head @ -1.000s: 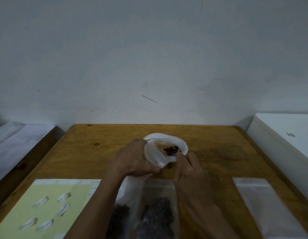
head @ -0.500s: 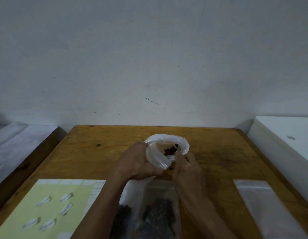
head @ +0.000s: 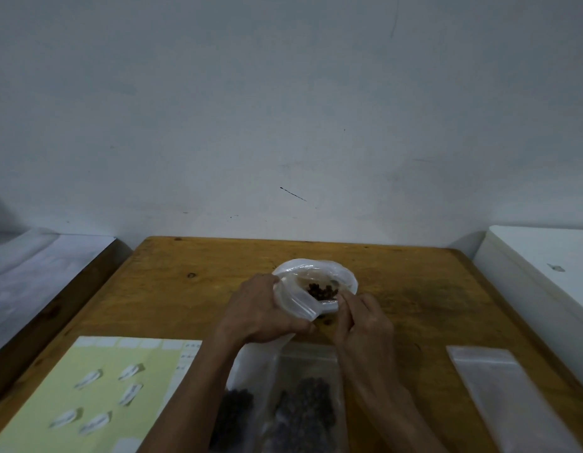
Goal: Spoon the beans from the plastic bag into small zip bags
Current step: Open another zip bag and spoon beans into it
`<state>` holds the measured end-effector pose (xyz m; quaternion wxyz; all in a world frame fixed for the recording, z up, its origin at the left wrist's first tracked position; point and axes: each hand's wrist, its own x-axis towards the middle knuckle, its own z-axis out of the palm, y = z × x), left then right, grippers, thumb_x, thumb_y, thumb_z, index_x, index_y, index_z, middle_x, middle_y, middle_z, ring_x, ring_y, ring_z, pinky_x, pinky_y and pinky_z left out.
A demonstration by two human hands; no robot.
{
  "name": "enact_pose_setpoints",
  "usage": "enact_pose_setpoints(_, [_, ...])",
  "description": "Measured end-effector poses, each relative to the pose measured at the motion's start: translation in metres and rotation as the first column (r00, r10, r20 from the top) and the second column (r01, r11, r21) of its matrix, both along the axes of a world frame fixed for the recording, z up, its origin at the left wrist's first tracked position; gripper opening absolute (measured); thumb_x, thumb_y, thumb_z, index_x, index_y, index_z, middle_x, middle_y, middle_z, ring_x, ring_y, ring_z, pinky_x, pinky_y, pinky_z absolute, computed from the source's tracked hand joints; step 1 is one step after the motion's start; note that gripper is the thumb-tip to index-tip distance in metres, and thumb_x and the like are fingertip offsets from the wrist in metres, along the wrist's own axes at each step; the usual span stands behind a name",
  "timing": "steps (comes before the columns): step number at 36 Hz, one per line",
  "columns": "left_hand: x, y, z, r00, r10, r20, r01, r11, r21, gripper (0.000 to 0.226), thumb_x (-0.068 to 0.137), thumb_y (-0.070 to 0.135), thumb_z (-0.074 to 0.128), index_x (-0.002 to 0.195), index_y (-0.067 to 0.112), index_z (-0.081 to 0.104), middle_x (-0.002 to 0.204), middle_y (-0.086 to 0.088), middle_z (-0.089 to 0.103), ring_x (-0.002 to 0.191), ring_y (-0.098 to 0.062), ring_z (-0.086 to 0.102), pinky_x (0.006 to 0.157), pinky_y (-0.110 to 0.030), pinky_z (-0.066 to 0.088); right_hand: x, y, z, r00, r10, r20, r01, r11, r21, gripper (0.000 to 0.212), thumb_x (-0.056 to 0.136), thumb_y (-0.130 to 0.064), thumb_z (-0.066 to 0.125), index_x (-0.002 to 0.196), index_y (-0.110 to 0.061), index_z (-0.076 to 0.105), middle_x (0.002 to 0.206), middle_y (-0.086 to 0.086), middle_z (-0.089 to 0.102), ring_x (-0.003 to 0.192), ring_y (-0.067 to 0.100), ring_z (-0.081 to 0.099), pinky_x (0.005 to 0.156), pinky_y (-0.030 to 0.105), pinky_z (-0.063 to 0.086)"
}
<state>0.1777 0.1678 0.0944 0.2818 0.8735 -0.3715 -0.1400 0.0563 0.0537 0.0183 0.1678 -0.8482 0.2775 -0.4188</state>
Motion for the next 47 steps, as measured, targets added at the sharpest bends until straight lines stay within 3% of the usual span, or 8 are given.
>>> enact_pose_setpoints(6, [-0.003, -0.001, -0.001, 0.999, -0.01, 0.034, 0.01, 1.0, -0.023, 0.078, 0.063, 0.047, 0.088, 0.127, 0.013, 0.058, 0.102, 0.006, 0.052, 0.081, -0.006, 0.046, 0.066, -0.019, 0.044, -0.002, -0.003, -0.005, 1.0, -0.02, -0.011, 0.02, 0.999, 0.048, 0.017, 0.096, -0.007, 0.059, 0.108, -0.006, 0.072, 0.082, -0.005, 0.054, 0.061, -0.001, 0.046, 0.052, 0.007, 0.031])
enact_pose_setpoints(11, [-0.006, -0.002, 0.0, 0.999, -0.002, 0.039, 0.003, 1.0, -0.031, 0.077, 0.063, 0.048, 0.088, 0.127, 0.014, 0.059, 0.107, 0.005, 0.055, 0.086, -0.008, 0.046, 0.069, -0.023, 0.046, -0.003, -0.006, -0.006, 0.995, -0.075, 0.066, 0.07, 0.995, 0.074, 0.014, 0.094, -0.006, 0.061, 0.103, -0.007, 0.072, 0.08, -0.005, 0.056, 0.063, -0.004, 0.048, 0.053, 0.007, 0.034])
enact_pose_setpoints(15, [-0.006, -0.004, -0.003, 0.999, -0.007, 0.052, 0.009, 0.999, -0.046, 0.076, 0.064, 0.046, 0.088, 0.127, 0.013, 0.059, 0.105, 0.006, 0.053, 0.087, -0.007, 0.045, 0.062, -0.009, 0.036, -0.002, -0.008, -0.005, 0.982, -0.146, 0.123, 0.105, 0.951, 0.289, 0.015, 0.097, -0.012, 0.058, 0.1, -0.014, 0.073, 0.078, -0.004, 0.063, 0.068, 0.003, 0.058, 0.058, 0.02, 0.046])
enact_pose_setpoints(18, [-0.007, -0.005, -0.003, 0.998, -0.004, 0.06, 0.008, 0.999, -0.052, 0.07, 0.066, 0.044, 0.088, 0.122, 0.011, 0.062, 0.097, 0.007, 0.052, 0.08, -0.005, 0.045, 0.06, -0.009, 0.035, 0.001, -0.008, 0.002, 0.963, -0.206, 0.176, 0.056, 0.787, 0.614, 0.019, 0.098, -0.022, 0.056, 0.087, -0.031, 0.068, 0.071, -0.004, 0.07, 0.067, 0.013, 0.069, 0.065, 0.035, 0.058])
enact_pose_setpoints(21, [-0.007, -0.008, -0.003, 0.997, -0.014, 0.079, 0.019, 0.998, -0.054, 0.067, 0.065, 0.044, 0.088, 0.12, 0.014, 0.064, 0.089, 0.013, 0.045, 0.069, 0.002, 0.041, 0.059, -0.009, 0.036, 0.001, -0.009, 0.009, 0.931, -0.275, 0.239, -0.043, 0.568, 0.822, 0.019, 0.098, -0.02, 0.057, 0.085, -0.027, 0.068, 0.072, 0.002, 0.072, 0.065, 0.013, 0.069, 0.061, 0.028, 0.057])
enact_pose_setpoints(28, [-0.004, -0.012, -0.006, 0.997, -0.006, 0.078, 0.009, 0.999, -0.043, 0.063, 0.058, 0.052, 0.088, 0.106, 0.027, 0.056, 0.092, 0.017, 0.052, 0.075, 0.001, 0.048, 0.064, -0.019, 0.044, -0.003, -0.017, 0.023, 0.86, -0.403, 0.314, -0.176, 0.343, 0.923, 0.012, 0.095, -0.008, 0.06, 0.089, -0.012, 0.07, 0.072, 0.008, 0.07, 0.061, 0.015, 0.065, 0.061, 0.03, 0.057])
enact_pose_setpoints(32, [0.001, -0.012, -0.015, 0.997, -0.006, 0.073, 0.005, 1.0, 0.018, 0.104, 0.054, 0.062, 0.086, 0.141, 0.023, 0.043, 0.137, 0.003, 0.047, 0.104, -0.008, 0.04, 0.081, -0.025, 0.04, -0.011, -0.019, 0.028, 0.857, -0.402, 0.322, -0.191, 0.333, 0.924, 0.008, 0.095, -0.009, 0.062, 0.093, -0.009, 0.07, 0.074, 0.009, 0.07, 0.063, 0.016, 0.066, 0.058, 0.028, 0.055])
enact_pose_setpoints(47, [0.002, 0.004, -0.014, 0.994, -0.084, 0.07, 0.084, 0.996, 0.003, 0.111, 0.053, 0.06, 0.089, 0.146, 0.028, 0.037, 0.147, 0.007, 0.033, 0.111, -0.008, 0.038, 0.085, -0.026, 0.042, -0.058, -0.022, 0.054, 0.867, -0.332, 0.372, -0.209, 0.436, 0.875, 0.013, 0.094, -0.006, 0.06, 0.088, -0.005, 0.072, 0.067, 0.008, 0.065, 0.055, 0.015, 0.06, 0.047, 0.027, 0.049])
